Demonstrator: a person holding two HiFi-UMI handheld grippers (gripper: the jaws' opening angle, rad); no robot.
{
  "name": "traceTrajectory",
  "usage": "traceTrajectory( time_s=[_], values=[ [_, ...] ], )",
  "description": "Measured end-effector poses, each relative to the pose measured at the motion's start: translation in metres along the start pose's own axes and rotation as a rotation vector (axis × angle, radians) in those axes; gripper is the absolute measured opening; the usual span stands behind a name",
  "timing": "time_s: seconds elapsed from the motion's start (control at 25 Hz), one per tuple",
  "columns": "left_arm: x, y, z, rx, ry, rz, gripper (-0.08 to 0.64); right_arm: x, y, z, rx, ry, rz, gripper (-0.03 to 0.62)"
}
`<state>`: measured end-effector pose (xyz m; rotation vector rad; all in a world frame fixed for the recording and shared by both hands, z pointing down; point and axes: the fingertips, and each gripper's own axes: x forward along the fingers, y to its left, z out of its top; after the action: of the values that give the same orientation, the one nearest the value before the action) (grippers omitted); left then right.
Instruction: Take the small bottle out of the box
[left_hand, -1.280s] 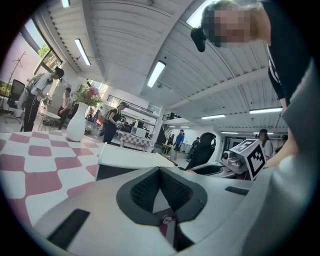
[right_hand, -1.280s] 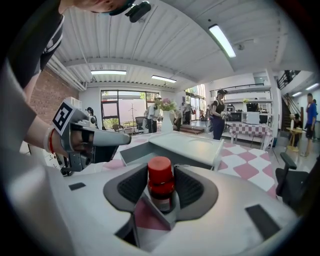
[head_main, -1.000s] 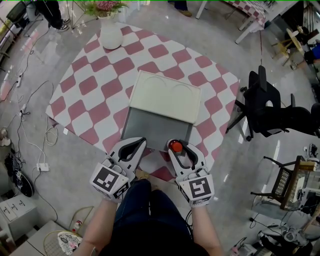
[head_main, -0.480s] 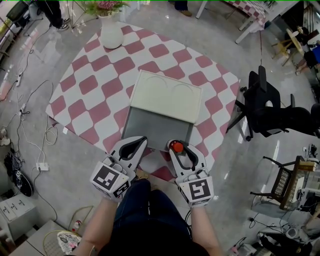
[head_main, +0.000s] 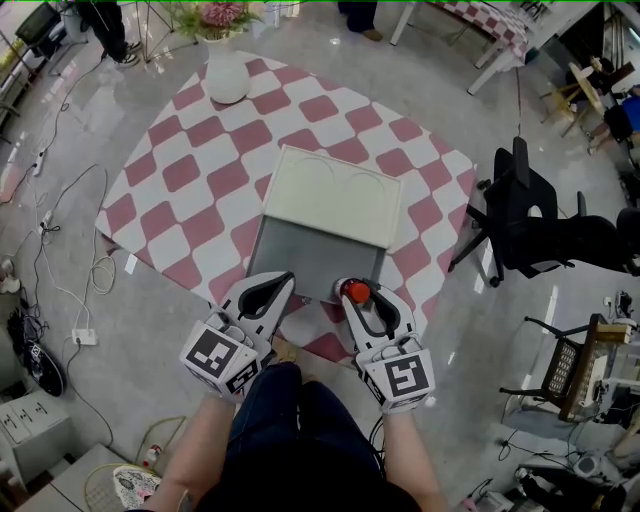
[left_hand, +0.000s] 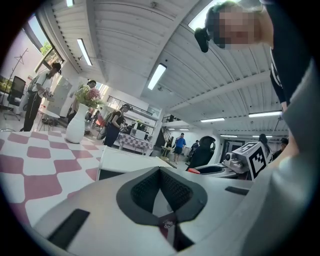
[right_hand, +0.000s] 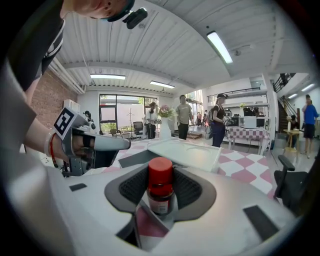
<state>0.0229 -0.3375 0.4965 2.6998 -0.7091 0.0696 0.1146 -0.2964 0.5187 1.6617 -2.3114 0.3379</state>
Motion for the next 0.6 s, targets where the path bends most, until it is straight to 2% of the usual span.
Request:
traceTrajectory(
  time_s=[0.6],
  values=[
    [-0.006,-0.007,0.017,0.017,-0.032,0.0,0.014,-0.015,-0.004,0.023,0.052,-0.065,-0.011,0.147]
  ],
)
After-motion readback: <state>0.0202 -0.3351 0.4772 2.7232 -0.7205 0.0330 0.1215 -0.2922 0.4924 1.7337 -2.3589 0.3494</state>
